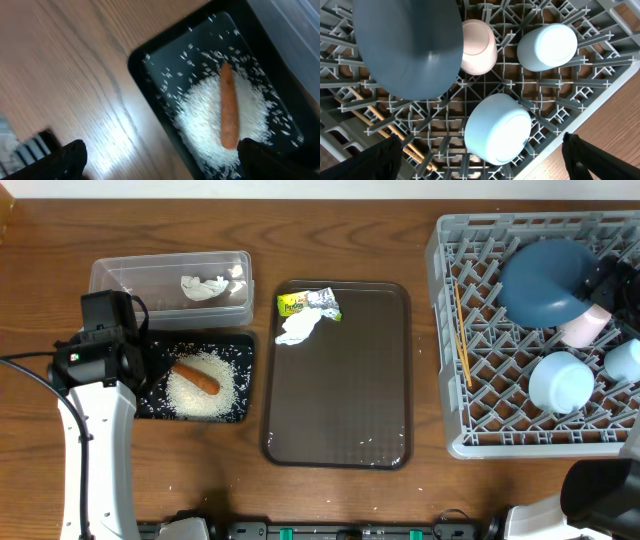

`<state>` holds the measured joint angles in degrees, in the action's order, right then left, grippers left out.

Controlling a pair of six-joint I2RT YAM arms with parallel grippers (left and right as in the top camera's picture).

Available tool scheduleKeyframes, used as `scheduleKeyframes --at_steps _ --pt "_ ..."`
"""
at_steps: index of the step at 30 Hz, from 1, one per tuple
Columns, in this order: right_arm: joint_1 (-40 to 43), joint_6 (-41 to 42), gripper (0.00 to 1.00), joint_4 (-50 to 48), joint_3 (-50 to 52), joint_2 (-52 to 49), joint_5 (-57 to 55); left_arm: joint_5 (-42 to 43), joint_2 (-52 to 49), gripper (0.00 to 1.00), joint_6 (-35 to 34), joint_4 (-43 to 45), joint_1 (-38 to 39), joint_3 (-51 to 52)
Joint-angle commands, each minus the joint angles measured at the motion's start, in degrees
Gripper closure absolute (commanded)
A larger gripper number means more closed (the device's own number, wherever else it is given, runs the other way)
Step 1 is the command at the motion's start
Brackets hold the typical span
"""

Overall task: Sort waste into correct bins and load items into the dishwasher rack
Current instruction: 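Withdraw the right gripper back over the dish rack, then reach the left gripper to the white tissue on the brown tray and grasp it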

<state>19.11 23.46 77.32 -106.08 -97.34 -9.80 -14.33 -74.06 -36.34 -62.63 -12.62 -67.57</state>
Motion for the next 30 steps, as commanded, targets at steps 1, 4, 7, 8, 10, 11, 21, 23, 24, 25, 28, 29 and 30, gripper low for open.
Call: scheduleKeyframes --at_steps 1,4,7,8,10,11,21,23,24,25,28,29,30 --pt "0.4 0.3 0.01 0.1 0.1 -0.5 0.2 14.9 -0.1 0.02 -2.4 -1.6 -0.2 -0.7" --pt "0.4 0.3 0.01 0.1 0.1 -0.5 0.2 32.9 -0.1 0.02 -1.4 -3.1 -0.1 -0.7" --pt "0.4 0.3 0.01 0.1 0.1 -0.5 0.2 43.3 -0.1 0.02 4.9 -3.1 2.0 -0.3" --pt "0.4 0.3 0.01 0.1 0.1 -0.5 0.2 45.6 -0.2 0.02 8.2 -2.8 3.5 -0.3" --pt "0.4 0.3 0.01 0.1 0.1 -0.5 0.2 45.8 -0.2 0.02 11.5 -2.9 6.6 -0.3" --pt "0.4 0.3 0.01 0.1 0.1 -0.5 0.2 45.8 -0.2 0.02 13.7 -2.9 8.6 -0.3" --pt "0.4 0.3 0.01 0.1 0.1 -0.5 0.2 42.9 -0.2 0.02 16.3 3.8 19.5 -0.3" --pt "0.4 0.3 0.01 0.1 0.1 -0.5 0.2 42.9 -0.3 0.02 16.5 5.5 20.7 -0.3" --pt "0.4 0.3 0.01 0.1 0.1 -0.5 0.2 42.9 -0.4 0.02 17.5 6.0 21.4 -0.3" --pt "0.4 0.3 0.01 0.1 0.1 -0.5 0.2 42.8 -0.5 0.02 18.6 6.5 22.2 -0.3" --pt "0.4 0.3 0.01 0.1 0.1 -0.5 0.2 42.8 -1.6 0.02 19.9 7.4 24.8 -0.3" --pt "0.4 0.3 0.01 0.1 0.1 -0.5 0.2 42.8 -2.1 0.02 20.1 7.7 25.7 -0.5" --pt "0.4 0.3 0.01 0.1 0.1 -0.5 0.2 42.8 -2.7 0.02 20.6 7.8 26.4 -0.9"
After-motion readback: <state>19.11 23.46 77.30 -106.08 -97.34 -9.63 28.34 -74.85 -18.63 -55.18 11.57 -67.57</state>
